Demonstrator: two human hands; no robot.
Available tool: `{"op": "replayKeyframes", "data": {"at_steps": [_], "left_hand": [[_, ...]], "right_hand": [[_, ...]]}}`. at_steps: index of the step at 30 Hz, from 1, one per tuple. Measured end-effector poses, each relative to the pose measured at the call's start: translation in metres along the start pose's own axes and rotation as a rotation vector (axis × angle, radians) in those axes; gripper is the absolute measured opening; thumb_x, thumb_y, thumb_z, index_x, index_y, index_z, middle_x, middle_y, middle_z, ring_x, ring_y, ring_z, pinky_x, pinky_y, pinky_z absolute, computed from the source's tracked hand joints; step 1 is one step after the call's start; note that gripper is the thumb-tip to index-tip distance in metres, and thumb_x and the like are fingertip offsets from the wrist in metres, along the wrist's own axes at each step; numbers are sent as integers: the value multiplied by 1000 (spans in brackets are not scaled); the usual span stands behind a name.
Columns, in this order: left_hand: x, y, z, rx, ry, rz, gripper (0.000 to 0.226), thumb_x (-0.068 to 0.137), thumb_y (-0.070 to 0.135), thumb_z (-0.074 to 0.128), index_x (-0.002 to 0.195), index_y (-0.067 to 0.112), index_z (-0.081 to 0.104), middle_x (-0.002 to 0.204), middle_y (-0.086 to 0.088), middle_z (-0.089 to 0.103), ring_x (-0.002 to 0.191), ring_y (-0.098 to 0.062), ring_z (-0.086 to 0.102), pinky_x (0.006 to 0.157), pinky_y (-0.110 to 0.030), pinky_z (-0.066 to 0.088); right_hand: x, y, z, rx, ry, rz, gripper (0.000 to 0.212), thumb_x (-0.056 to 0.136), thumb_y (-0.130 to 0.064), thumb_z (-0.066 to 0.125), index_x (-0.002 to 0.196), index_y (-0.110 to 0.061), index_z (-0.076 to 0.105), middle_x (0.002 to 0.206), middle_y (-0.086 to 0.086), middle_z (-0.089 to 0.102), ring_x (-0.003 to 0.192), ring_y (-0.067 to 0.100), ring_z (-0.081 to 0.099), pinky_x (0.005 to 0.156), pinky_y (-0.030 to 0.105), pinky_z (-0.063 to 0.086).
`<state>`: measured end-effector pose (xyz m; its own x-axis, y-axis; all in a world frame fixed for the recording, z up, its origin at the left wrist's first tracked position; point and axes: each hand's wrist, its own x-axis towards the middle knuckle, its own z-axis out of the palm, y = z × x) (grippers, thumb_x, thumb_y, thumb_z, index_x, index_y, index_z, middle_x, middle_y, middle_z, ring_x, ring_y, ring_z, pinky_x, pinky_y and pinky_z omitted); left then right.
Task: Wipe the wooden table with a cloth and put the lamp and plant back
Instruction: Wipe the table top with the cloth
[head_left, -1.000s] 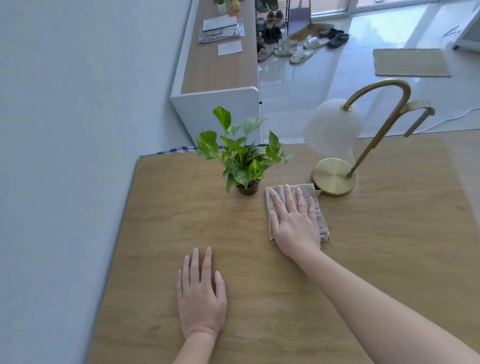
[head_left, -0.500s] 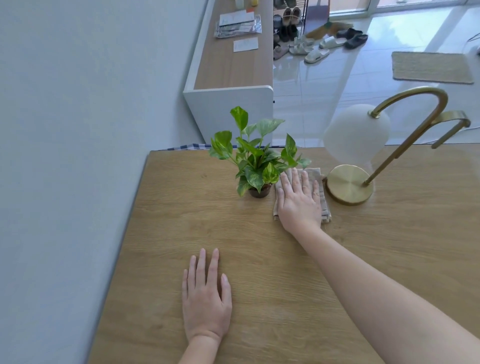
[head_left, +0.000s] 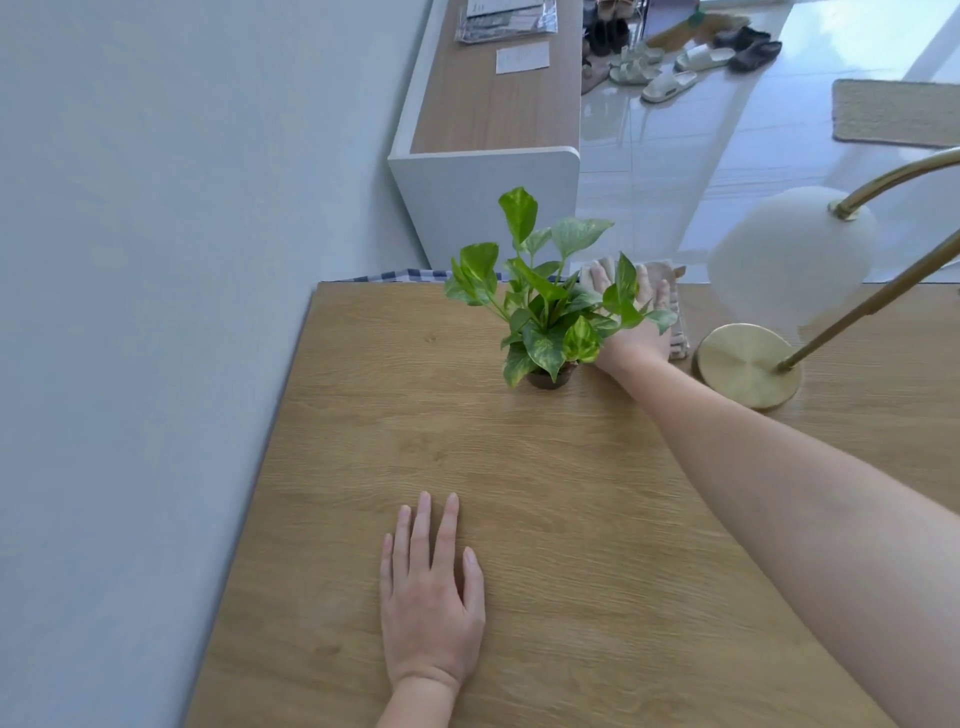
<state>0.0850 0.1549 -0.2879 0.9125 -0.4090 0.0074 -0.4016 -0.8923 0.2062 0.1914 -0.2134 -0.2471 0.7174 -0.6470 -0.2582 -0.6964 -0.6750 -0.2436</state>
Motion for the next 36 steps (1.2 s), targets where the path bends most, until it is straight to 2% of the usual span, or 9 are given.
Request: {"op": "replayKeyframes", "data": {"at_steps": [4,7,9,11,14,17,19,24,36], "left_hand": [[-1,-1,0,9,-2,1,62,106,47,36,167,36,34,176,5,30,165,-19,20,134,-46,16],[-2,-1,0,9,-6,-2,62,106,47,37,167,36,35,175,4,31,165,-19,20,134,-46,15],[-1,0,-1,10,-8,-4,63,106,47,37,167,36,35,175,4,31,165,-19,20,134,-46,15],[1,0,-2,11,-6,-6,63,105,46,38,167,35,36,175,3,33,165,-20,21,134,-46,16],[0,0,-2,17,-13,-7,63,105,46,38,167,35,36,174,3,33,165,-21,22,134,-47,17],[0,1,-2,18,-17,-2,63,105,47,37,167,35,35,174,2,33,164,-21,22,133,-47,18],[1,3,-3,12,-13,-2,63,105,47,36,167,36,35,174,2,34,164,-21,23,134,-47,18],[1,3,-5,3,12,-3,62,106,48,34,167,35,36,174,2,35,164,-22,25,134,-47,19],[-1,6,-5,-6,27,-16,62,106,45,35,166,33,37,174,0,36,163,-23,26,134,-46,17]], "right_hand": [[-6,-3,-9,4,-20,6,66,113,-45,32,171,-30,5,179,-1,0,165,26,-4,131,43,-4],[-5,3,4,144,-18,35,71,107,-48,36,171,-37,7,179,-1,1,165,28,-6,134,48,-2],[-2,9,16,142,66,8,74,100,-44,35,170,-36,12,179,2,11,165,25,-2,132,49,-10],[-12,9,19,42,70,-46,68,101,-37,30,167,-24,32,175,11,26,164,27,8,129,48,-18],[-36,5,15,35,103,-77,60,107,-37,22,152,-14,55,175,13,22,165,31,3,131,54,-12],[-50,9,24,52,107,-80,76,101,-49,1,154,-21,48,176,7,23,165,29,1,131,55,-10],[-55,13,29,41,94,-74,82,99,-55,-7,163,-26,36,178,3,14,165,25,-5,131,53,-13],[-77,22,40,37,105,-68,59,112,-53,7,169,-39,4,178,-10,-8,164,17,-16,131,48,-15],[-186,11,78,52,84,-96,58,112,-49,4,167,-40,-13,175,-13,-20,161,14,-24,131,48,-13]]}}
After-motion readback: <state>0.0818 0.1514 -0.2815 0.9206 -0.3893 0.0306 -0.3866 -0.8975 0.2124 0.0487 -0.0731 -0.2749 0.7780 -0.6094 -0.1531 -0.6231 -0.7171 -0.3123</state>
